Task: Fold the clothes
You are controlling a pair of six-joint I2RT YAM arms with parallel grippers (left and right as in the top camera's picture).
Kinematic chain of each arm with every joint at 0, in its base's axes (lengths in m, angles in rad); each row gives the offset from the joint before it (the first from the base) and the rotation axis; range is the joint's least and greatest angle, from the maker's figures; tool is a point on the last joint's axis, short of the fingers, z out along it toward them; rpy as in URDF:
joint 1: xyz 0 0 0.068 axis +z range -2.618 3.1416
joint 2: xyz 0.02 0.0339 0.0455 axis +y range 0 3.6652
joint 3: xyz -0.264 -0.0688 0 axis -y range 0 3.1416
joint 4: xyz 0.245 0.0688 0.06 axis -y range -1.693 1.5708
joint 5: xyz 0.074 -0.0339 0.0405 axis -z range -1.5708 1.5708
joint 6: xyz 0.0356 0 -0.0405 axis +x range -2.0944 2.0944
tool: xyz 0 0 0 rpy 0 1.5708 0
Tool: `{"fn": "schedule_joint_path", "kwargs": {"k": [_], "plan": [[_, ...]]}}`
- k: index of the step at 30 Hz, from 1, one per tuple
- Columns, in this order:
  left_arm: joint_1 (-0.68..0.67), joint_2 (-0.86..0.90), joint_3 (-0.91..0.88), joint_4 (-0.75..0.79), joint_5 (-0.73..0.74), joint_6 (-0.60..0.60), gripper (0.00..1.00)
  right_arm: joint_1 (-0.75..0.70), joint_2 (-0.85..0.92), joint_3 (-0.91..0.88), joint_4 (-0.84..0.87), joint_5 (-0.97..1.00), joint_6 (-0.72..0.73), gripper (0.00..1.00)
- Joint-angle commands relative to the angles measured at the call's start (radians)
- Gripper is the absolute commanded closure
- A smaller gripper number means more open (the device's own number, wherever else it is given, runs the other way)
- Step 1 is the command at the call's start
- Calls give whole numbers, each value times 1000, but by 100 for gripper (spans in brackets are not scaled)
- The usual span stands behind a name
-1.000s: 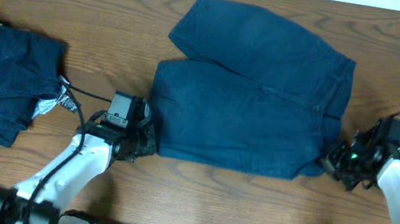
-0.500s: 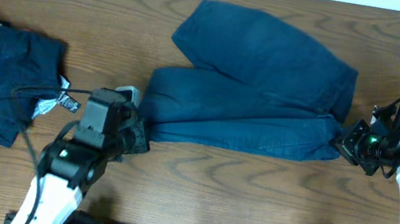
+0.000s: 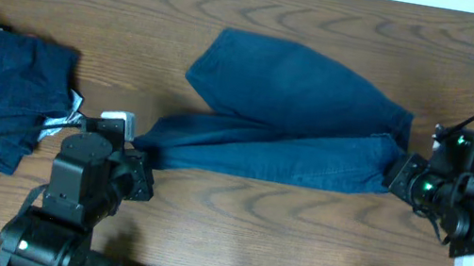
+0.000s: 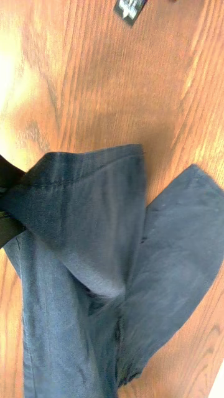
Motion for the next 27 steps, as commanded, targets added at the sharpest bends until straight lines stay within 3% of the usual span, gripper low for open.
{"fn": "schedule_joint_path", "kwargs": {"k": [1, 10, 16, 27], "plan": [[-9, -31, 26, -6, -56, 69, 94, 64, -50, 26, -14, 93, 60, 99], [-92, -55, 32, -56, -61, 70, 94, 207, -144, 26, -130, 201, 194, 99], [-99, -39, 31, 16, -147, 105, 94, 247, -180, 26, -203, 333, 310, 99], [-99, 227, 32, 221, -191, 185, 94, 247, -182, 26, -293, 412, 460, 99]]}}
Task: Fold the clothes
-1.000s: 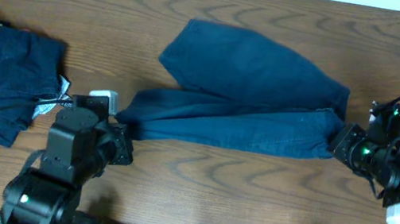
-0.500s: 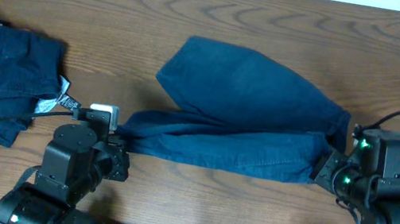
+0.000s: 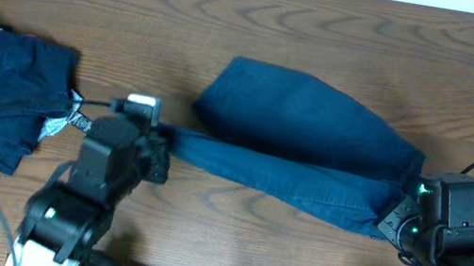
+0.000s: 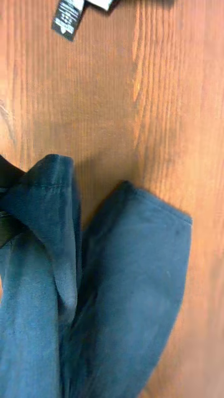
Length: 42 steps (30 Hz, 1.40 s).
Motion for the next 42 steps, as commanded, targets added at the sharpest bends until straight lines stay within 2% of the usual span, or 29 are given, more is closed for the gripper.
{"fn": "schedule_joint_path", "kwargs": {"k": [1, 7, 13, 22, 29, 36, 42], "plan": [[6, 93, 28, 61, -64, 55, 94, 10, -7, 25, -8, 105, 60, 99], [4, 202, 52, 216, -25, 56, 94, 10, -7, 25, -11, 105, 60, 98], [1, 232, 89, 354, -24, 167, 94, 10, -6, 25, -16, 105, 89, 98], [1, 349, 98, 356, -24, 218, 94, -40, 85, 25, -1, 138, 93, 98], [1, 366, 98, 362, -28, 262, 94, -128, 208, 25, 48, 101, 104, 98], [1, 366, 98, 379, -28, 302, 94, -244, 223, 42, 137, 45, 105, 99], [1, 397, 98, 455, -27, 335, 94, -346, 231, 51, 195, -11, 138, 99]]}}
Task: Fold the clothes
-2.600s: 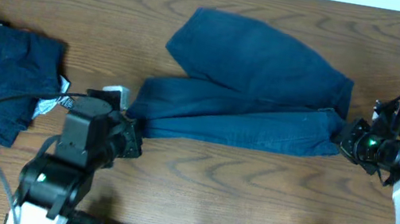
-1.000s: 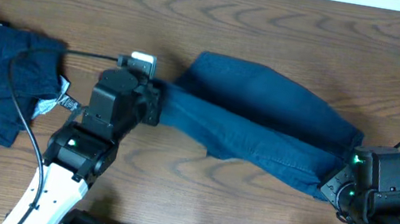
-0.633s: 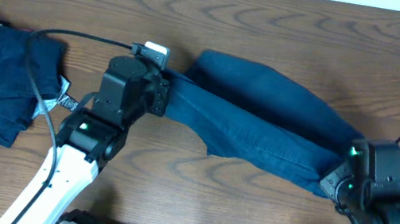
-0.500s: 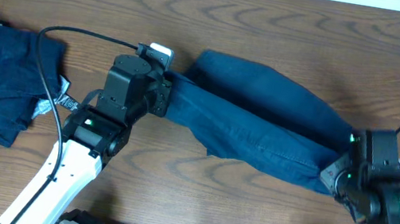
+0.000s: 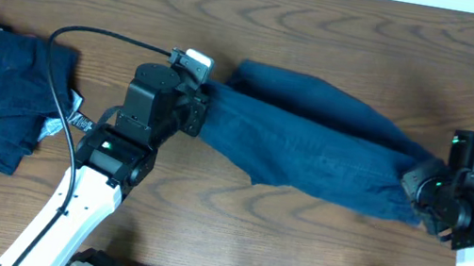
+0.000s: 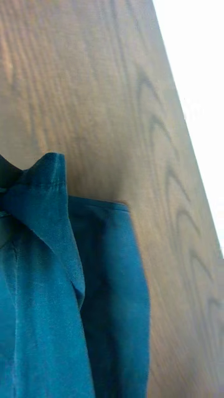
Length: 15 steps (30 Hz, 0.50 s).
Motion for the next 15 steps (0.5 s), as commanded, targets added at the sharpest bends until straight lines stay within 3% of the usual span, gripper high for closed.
{"fn": "schedule_joint_path", "kwargs": {"k": [1, 15], "plan": [[18, 38, 20, 33, -79, 37, 94, -77, 10, 22, 18, 44, 39, 99], [12, 228, 24, 203, -23, 28, 94, -143, 108, 22, 82, -22, 106, 99]]}}
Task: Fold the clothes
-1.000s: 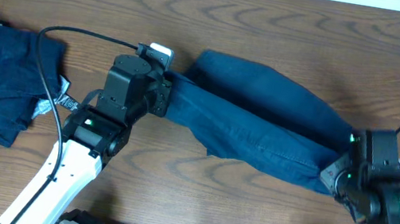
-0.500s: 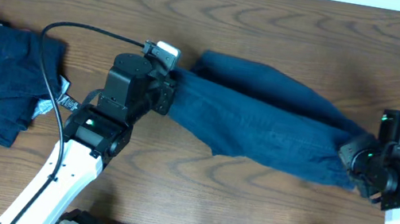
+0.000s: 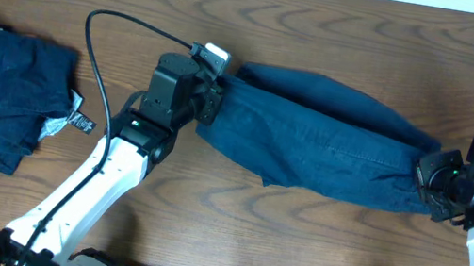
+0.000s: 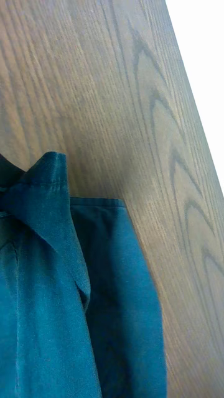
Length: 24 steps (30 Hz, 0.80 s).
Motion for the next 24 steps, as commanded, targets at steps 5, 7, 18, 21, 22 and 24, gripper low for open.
{"fn": "schedule_joint_path", "kwargs": {"k": [5, 7, 18, 21, 22, 24], "plan": [[-23, -2, 73, -2, -60, -9, 94, -28, 8, 20, 104, 73, -152, 98], [-39, -20, 118, -53, -94, -15, 94, -28, 9, 29, 109, 82, -260, 98], [-78, -277, 289, -319, -401, -21, 94, -25, 10, 39, 61, 156, -652, 98], [-78, -370, 289, -368, -493, -21, 94, -17, 10, 76, 121, 135, -736, 99], [-78, -389, 289, -384, -507, -21, 94, -16, 10, 93, 128, 125, -737, 99], [-78, -441, 289, -432, -531, -33, 94, -14, 10, 154, 147, 108, -739, 99]]}}
